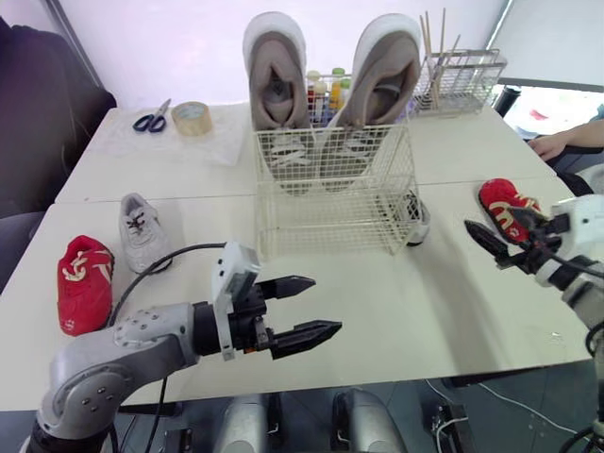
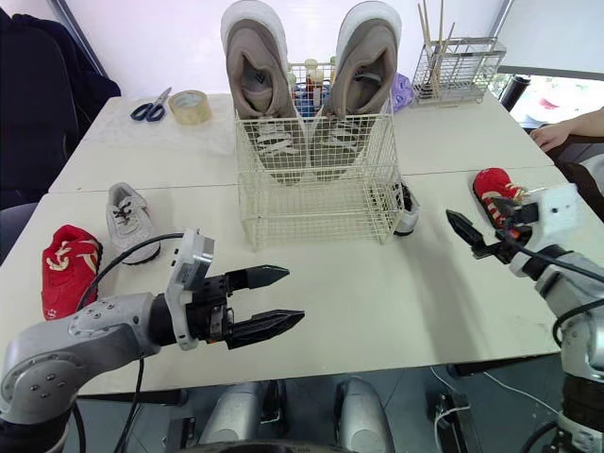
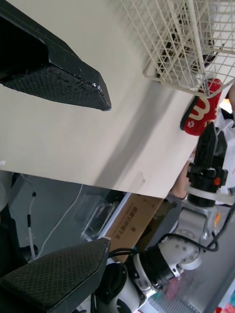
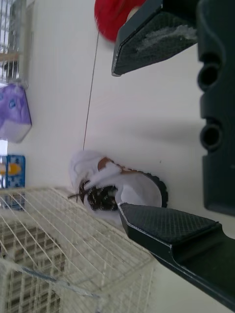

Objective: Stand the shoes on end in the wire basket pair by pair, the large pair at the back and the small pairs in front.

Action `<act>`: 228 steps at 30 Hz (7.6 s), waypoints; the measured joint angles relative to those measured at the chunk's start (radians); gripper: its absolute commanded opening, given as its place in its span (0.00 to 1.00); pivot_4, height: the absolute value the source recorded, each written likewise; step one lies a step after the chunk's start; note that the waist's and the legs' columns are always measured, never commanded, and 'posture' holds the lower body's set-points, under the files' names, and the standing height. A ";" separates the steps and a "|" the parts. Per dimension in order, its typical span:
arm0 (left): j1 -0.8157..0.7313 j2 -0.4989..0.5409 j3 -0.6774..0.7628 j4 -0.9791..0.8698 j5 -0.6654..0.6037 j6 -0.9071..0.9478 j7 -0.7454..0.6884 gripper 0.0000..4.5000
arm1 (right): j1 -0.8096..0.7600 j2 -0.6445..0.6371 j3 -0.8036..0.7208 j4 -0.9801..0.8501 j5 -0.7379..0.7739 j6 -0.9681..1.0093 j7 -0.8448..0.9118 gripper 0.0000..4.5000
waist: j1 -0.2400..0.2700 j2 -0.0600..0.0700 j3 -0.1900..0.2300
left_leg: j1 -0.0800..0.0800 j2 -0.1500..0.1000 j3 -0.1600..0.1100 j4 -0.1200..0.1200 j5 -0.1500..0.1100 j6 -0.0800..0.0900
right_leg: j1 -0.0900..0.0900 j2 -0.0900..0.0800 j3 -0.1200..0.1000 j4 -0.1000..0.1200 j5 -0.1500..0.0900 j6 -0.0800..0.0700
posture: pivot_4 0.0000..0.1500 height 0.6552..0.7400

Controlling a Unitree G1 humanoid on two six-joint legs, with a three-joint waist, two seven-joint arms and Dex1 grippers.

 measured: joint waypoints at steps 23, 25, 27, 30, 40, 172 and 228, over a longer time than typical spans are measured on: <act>-0.026 0.059 0.002 0.010 0.046 -0.050 0.066 0.96 | -0.119 0.228 0.251 0.397 -0.233 -0.376 -0.084 1.00 | -0.001 0.001 0.000 | -0.001 0.000 0.000 -0.002 0.000 0.000 | -0.002 -0.001 0.002 -0.001 0.000 0.000 | 1.00 1.00; -0.026 0.060 0.001 0.010 0.059 -0.050 0.069 0.96 | -0.150 0.247 0.258 0.456 -0.249 -0.413 -0.096 1.00 | -0.003 0.001 0.000 | -0.001 0.000 0.000 -0.003 0.000 0.000 | -0.003 -0.001 0.002 -0.002 0.000 0.000 | 1.00 1.00; -0.027 0.060 -0.003 0.009 0.070 -0.050 0.076 0.96 | -0.190 0.272 0.257 0.531 -0.255 -0.459 -0.115 1.00 | -0.006 0.001 0.000 | -0.001 0.000 0.001 -0.003 0.000 0.000 | -0.002 -0.001 0.002 -0.002 0.000 0.000 | 1.00 1.00; -0.028 0.060 -0.018 0.009 0.084 -0.050 0.084 0.96 | -0.245 0.296 0.250 0.618 -0.256 -0.516 -0.137 1.00 | -0.016 0.000 0.000 | -0.001 0.000 0.001 -0.003 0.000 0.000 | -0.002 -0.001 0.002 -0.003 0.000 0.000 | 1.00 1.00; -0.020 0.088 -0.026 0.009 0.101 -0.050 0.098 0.96 | -0.355 0.333 0.207 0.852 -0.246 -0.694 -0.120 1.00 | -0.024 0.000 0.000 | 0.000 0.000 0.001 -0.004 0.000 0.000 | 0.000 -0.001 0.002 -0.004 0.000 0.000 | 1.00 1.00; -0.520 0.016 0.084 0.425 -0.198 0.212 -0.367 0.19 | -1.297 -0.288 0.971 0.382 0.271 -0.401 0.956 1.00 | -0.014 0.001 0.017 | -0.018 0.000 0.011 0.004 0.004 0.000 | -0.023 -0.002 0.007 0.004 0.008 0.007 | 1.00 1.00; -0.497 -0.184 -0.029 0.496 0.214 -0.193 -0.321 0.98 | -0.703 0.052 0.249 0.096 0.926 0.654 0.127 0.08 | 0.005 -0.003 0.014 | -0.015 0.000 0.009 0.003 0.000 0.008 | -0.017 0.000 0.005 0.003 0.009 0.008 | 1.00 1.00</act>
